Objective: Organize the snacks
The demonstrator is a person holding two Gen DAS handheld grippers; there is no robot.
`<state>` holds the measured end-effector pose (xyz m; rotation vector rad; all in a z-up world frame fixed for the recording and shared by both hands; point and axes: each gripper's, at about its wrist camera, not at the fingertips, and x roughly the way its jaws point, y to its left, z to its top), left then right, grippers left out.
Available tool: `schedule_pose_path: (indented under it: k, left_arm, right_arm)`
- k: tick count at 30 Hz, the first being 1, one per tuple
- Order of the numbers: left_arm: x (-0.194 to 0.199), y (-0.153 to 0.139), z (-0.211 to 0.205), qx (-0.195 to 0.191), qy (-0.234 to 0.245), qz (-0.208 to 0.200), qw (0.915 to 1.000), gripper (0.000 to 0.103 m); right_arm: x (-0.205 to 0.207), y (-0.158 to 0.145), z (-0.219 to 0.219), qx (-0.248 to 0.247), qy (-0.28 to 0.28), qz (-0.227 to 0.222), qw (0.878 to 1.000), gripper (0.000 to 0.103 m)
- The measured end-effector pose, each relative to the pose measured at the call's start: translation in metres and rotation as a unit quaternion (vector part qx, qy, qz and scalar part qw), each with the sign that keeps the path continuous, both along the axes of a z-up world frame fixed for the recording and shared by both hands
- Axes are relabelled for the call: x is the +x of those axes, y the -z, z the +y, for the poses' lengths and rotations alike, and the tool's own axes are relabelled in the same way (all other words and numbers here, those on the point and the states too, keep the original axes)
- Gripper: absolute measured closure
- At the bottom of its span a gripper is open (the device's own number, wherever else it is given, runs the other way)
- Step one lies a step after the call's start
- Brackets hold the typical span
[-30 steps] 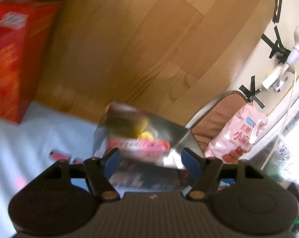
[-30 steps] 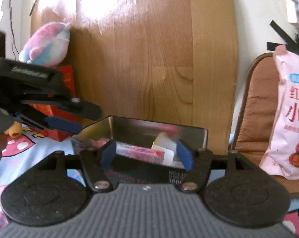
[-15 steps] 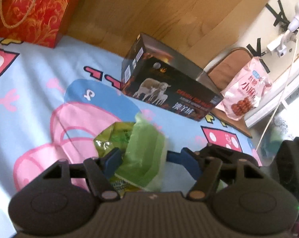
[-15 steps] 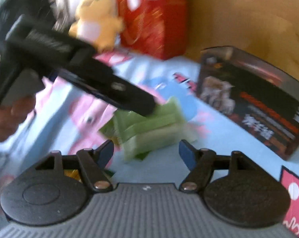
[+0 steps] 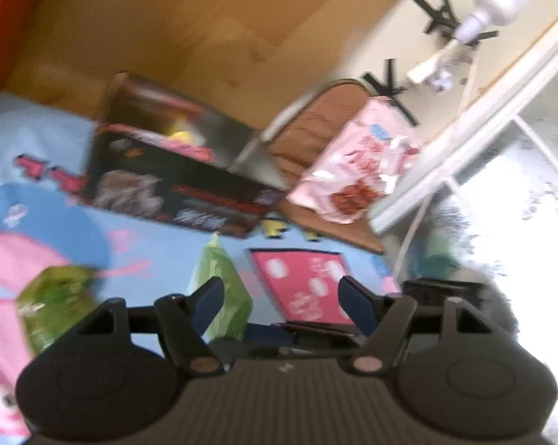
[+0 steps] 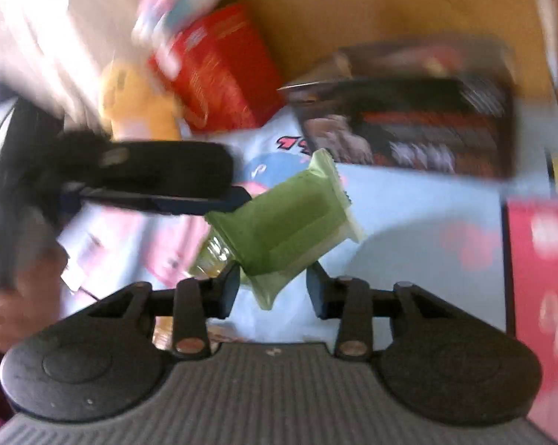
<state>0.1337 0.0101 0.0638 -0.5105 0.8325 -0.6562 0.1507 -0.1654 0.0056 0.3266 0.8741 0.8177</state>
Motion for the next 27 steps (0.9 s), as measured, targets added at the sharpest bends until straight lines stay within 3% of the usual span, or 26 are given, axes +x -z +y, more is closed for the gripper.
schedule_pose_path:
  k: [2, 4, 8, 11, 14, 18, 20, 21, 22, 24, 25, 27]
  left_arm:
    - [0.003, -0.004, -0.007, -0.003, 0.003, -0.007, 1.0000, 0.033]
    - [0.006, -0.004, -0.010, 0.003, -0.003, -0.007, 1.0000, 0.033]
    - [0.016, 0.005, -0.008, 0.022, -0.023, 0.010, 0.9995, 0.033]
    - [0.027, 0.017, -0.011, 0.048, -0.030, 0.022, 0.9982, 0.033]
    - [0.040, 0.030, -0.021, 0.063, -0.019, 0.036, 0.9972, 0.033]
    - [0.056, 0.046, -0.038, 0.069, -0.005, 0.051, 0.9963, 0.035]
    - [0.060, 0.054, -0.046, 0.069, 0.008, 0.060, 0.9958, 0.040]
    - [0.062, 0.059, -0.051, 0.069, 0.015, 0.066, 0.9953, 0.050]
    - [0.063, 0.065, -0.055, 0.069, 0.023, 0.074, 0.9946, 0.063]
    - [0.060, 0.072, -0.060, 0.073, 0.028, 0.072, 0.9943, 0.070]
    - [0.057, 0.071, -0.061, 0.079, 0.028, 0.069, 0.9941, 0.073]
    - [0.051, 0.067, -0.056, 0.070, 0.025, 0.067, 0.9950, 0.073]
  right_arm:
    - [0.004, 0.006, -0.032, 0.050, 0.046, 0.039, 0.997, 0.062]
    - [0.003, 0.006, -0.061, 0.072, 0.092, 0.045, 0.992, 0.060]
    - [-0.010, 0.002, -0.099, 0.031, 0.187, 0.006, 0.982, 0.059]
    - [-0.017, 0.003, -0.115, 0.016, 0.219, -0.009, 0.975, 0.059]
    - [-0.020, 0.000, -0.116, -0.004, 0.216, -0.028, 0.976, 0.056]
    - [-0.020, -0.003, -0.093, -0.072, 0.183, -0.091, 0.976, 0.051]
    - [-0.024, -0.001, -0.083, -0.110, 0.164, -0.118, 0.973, 0.052]
    - [-0.025, 0.001, -0.078, -0.124, 0.154, -0.126, 0.972, 0.052]
    - [-0.024, 0.004, -0.074, -0.136, 0.145, -0.130, 0.971, 0.053]
    - [-0.026, 0.009, -0.065, -0.163, 0.136, -0.147, 0.966, 0.061]
    - [-0.029, 0.009, -0.061, -0.174, 0.133, -0.156, 0.963, 0.072]
    - [-0.032, 0.008, -0.055, -0.191, 0.132, -0.174, 0.957, 0.074]
